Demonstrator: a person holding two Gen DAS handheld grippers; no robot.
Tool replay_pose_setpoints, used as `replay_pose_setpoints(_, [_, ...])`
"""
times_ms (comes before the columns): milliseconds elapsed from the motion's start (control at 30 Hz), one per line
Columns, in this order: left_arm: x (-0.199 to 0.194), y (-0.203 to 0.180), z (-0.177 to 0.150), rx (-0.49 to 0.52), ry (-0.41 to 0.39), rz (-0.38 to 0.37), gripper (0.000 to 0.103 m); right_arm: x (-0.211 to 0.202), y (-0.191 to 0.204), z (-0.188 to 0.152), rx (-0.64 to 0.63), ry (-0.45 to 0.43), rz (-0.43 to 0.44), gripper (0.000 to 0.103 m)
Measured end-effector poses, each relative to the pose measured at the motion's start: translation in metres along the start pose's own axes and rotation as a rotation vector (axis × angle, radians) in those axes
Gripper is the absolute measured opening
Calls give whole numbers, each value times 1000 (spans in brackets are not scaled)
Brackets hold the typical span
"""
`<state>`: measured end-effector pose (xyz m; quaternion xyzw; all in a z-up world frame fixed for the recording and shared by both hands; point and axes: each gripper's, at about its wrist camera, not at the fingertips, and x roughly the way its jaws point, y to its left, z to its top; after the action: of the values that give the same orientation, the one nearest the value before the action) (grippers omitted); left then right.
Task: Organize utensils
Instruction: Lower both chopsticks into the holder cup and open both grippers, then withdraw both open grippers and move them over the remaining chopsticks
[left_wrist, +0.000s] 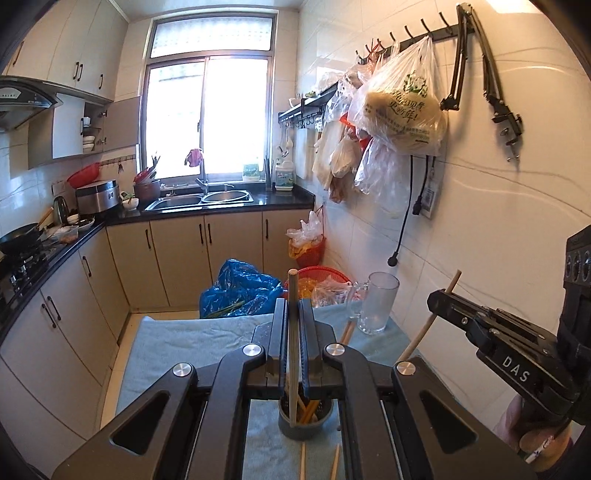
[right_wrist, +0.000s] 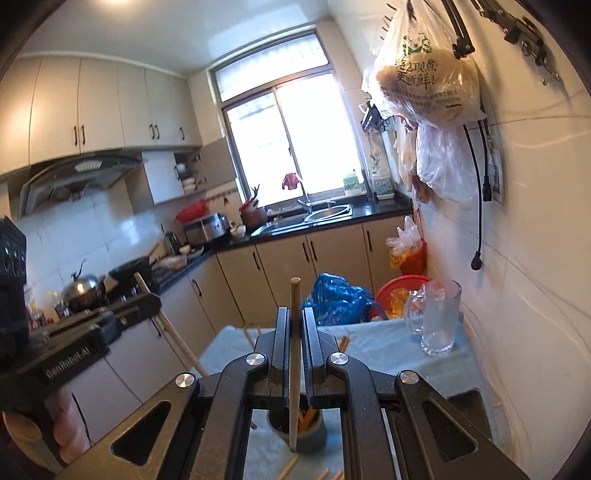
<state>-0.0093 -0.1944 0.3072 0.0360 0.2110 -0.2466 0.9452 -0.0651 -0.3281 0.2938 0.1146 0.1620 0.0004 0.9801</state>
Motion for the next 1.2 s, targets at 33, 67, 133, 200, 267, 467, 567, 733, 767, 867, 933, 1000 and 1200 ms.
replay_pose_setpoints(33, [6,0,0,1,4,3,5,4,-2,1,10,-4,2,7])
replay_pose_setpoints(67, [13,-1,1,0,10,4,5,9,-4,1,23,-8,0,7])
replay_pose_setpoints(133, [31,-2,-1,-4,34,1,5,19,-8,0,44,-14,0,7])
replay_pose_setpoints(200, [45,-2,-5,-5,57,-3,5,30,-13,-4,64,-10,-5,7])
replay_pose_setpoints(267, [57,-2,-9,-6,74,0,5,40,-18,-9,77,6,-9,7])
replay_pose_setpoints(467, [86,7,-29,-32,155,-5,5,67,-27,-29,78,87,-26,7])
replay_pose_setpoints(567, [86,12,-36,-36,156,16,6,76,-31,-37,77,124,-21,7])
replay_pose_setpoints(733, [75,15,-39,-31,141,25,35,87,-37,-47,100,160,-20,9])
replay_pose_setpoints(767, [71,15,-39,-29,132,30,39,88,-38,-47,101,164,-22,14])
replay_pose_setpoints(867, [55,15,-42,-15,108,43,44,84,-39,-49,100,157,-31,41])
replay_pose_setpoints(933, [41,17,-47,-18,93,53,50,76,-41,-48,104,145,-33,45])
replay_pose_setpoints(1000, [26,20,-56,-36,88,65,53,67,-40,-47,105,139,-31,49])
replay_pose_setpoints(1200, [-28,29,-107,-130,57,108,65,28,-43,-54,79,124,-49,57])
